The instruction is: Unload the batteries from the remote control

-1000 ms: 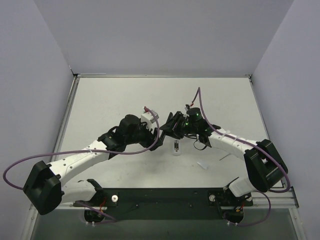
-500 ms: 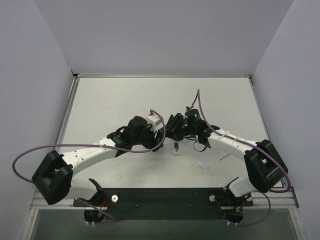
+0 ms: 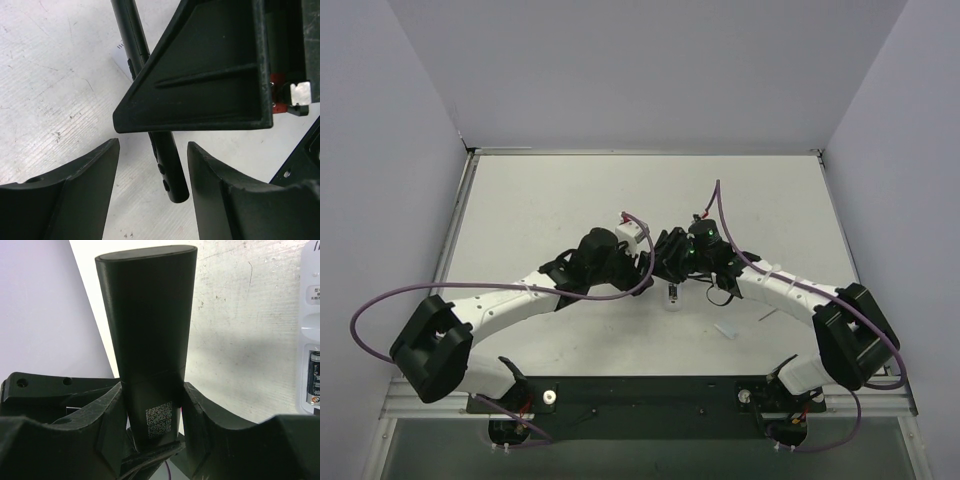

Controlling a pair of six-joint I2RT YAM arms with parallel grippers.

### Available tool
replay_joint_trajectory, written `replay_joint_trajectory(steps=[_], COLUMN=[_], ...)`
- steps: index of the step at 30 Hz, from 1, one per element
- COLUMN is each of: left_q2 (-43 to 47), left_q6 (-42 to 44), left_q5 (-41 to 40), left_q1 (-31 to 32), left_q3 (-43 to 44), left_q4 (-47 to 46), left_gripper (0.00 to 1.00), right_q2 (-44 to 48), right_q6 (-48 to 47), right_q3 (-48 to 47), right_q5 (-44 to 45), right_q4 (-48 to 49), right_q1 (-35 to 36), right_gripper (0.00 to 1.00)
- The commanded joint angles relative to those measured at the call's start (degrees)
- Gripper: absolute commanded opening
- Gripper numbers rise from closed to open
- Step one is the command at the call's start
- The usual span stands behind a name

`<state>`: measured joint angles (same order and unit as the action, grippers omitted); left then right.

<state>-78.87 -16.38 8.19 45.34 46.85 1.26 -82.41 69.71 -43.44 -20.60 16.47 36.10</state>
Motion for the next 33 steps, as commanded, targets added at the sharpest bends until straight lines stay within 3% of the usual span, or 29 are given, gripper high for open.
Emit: replay_joint_trajectory(steps=[1, 4, 5, 9, 12, 13, 15, 16, 18, 20, 25, 29, 33], left_q2=[-0.7, -1.2, -1.4, -1.0, 0.2, 0.6, 2.1, 2.7, 4.6, 6.6, 9.6, 10.8, 13.4], left_q6=[-1.4, -0.8, -0.8, -0.2, -0.5, -0.7, -2.1, -2.9, -6.2, -9.4, -18.1, -19.3, -23.3], left_q5=[0.7, 0.4, 0.3, 0.3, 2.0, 2.5, 4.0, 7.0, 11.7, 21.7, 34.9, 45.0, 50.4], left_q1=[0.2, 0.2, 0.2, 0.2, 0.0, -0.3, -1.2, -1.8, -5.5, -10.9, -17.9, -20.0, -21.1], left_q3=[1.8, 1.8, 2.1, 2.8, 2.9, 2.8, 2.4, 1.4, -0.1, -3.9, -9.5, -9.6, -12.2], left_q4=[-4.8, -4.1, -3.1, -1.5, -1.3, -1.3, 0.5, 0.4, -0.4, -6.1, -11.3, -7.7, -12.1], left_gripper=[0.65, 0.53, 0.41, 0.17, 0.05, 0.01, 0.00, 0.00, 0.00, 0.00, 0.00, 0.00, 0.00], right_q2=[3.0, 3.7, 4.0, 4.7, 5.3, 5.9, 8.4, 9.5, 12.9, 15.1, 20.3, 19.4, 17.6], right_q6=[2.9, 3.1, 3.1, 2.1, -2.4, -4.0, -7.2, -10.1, -13.6, -18.3, -29.6, -33.1, -36.4], right_q3=[-0.7, -0.3, -0.3, -0.2, -0.5, -0.3, 0.6, 2.6, 4.3, 7.0, 12.7, 10.9, 8.4], right_q5=[1.3, 2.1, 2.3, 2.7, 3.0, 3.4, 6.1, 7.0, 7.2, 6.9, -1.9, -13.6, -23.3], right_q4=[1.1, 0.7, 0.2, 0.1, 0.1, -0.2, -0.4, 0.7, 2.9, 5.9, 17.2, 14.5, 13.9], right_q1=[0.5, 0.5, 0.4, 0.4, 0.3, 0.2, 0.0, -0.4, -1.1, -2.3, -5.2, -11.5, -13.9], right_gripper=[0.00, 0.00, 0.00, 0.00, 0.20, 0.35, 0.50, 0.62, 0.71, 0.82, 0.84, 0.84, 0.84])
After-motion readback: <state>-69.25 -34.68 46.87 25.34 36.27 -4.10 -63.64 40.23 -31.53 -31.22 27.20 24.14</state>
